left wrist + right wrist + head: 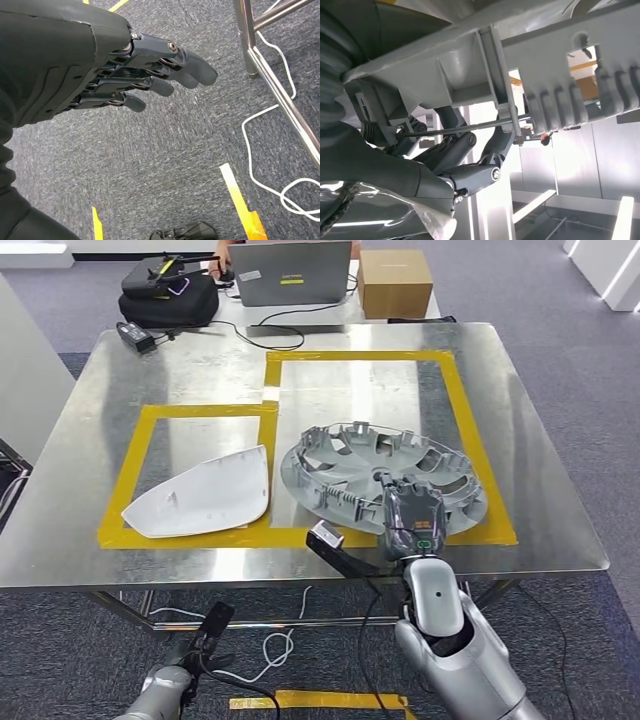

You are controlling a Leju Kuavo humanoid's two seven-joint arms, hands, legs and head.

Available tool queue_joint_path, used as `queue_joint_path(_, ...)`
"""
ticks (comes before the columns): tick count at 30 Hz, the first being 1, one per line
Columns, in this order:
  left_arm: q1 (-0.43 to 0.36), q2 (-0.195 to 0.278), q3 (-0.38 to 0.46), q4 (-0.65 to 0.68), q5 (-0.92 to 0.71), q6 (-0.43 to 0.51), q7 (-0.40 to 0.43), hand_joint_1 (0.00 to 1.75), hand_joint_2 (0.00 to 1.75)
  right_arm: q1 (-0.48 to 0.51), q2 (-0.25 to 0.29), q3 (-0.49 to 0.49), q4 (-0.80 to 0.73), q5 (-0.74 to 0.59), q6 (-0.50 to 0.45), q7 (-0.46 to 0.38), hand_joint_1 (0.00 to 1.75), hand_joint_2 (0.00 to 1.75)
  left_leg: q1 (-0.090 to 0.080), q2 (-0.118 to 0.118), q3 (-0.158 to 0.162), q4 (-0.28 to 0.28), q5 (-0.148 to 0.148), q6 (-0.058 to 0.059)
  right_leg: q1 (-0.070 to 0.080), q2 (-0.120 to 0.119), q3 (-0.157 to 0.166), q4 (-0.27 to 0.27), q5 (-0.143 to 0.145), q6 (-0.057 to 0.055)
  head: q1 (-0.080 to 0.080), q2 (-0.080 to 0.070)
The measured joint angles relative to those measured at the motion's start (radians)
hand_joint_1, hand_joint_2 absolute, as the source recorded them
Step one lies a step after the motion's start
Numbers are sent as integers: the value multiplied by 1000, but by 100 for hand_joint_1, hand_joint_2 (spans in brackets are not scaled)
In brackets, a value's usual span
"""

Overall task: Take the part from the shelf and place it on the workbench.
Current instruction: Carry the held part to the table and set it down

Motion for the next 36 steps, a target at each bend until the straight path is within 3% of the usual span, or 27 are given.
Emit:
queue_joint_path(16,-7,3,-17,0,19,-16,12,0,175,-18,15,21,36,0,-14,-12,175,175,0,0,0,0,0,0,0,0,0,0,0,0,0,0)
queue_joint_path(20,-7,3,-17,0,25,-16,12,0,175,-20,16,23,41,-1,-15,-15,0,0,0,0,0,0,0,0,0,0,0,0,0,0,0,0)
queue_joint_path(24,-8,3,-17,0,50,-17,10,0,0,-20,22,26,54,-2,-15,-17,0,0,0,0,0,0,0,0,0,0,0,0,0,0,0,0)
queue_joint_path(30,-5,6,-17,0,95,-33,12,0,0,-18,39,5,85,-2,-12,-43,0,0,0,0,0,0,0,0,0,0,0,0,0,0,0,0)
queue_joint_path(36,6,10,-26,0,130,-34,10,0,0,-22,42,-17,119,-2,-10,11,0,0,0,0,0,0,0,0,0,0,0,0,0,0,0,0)
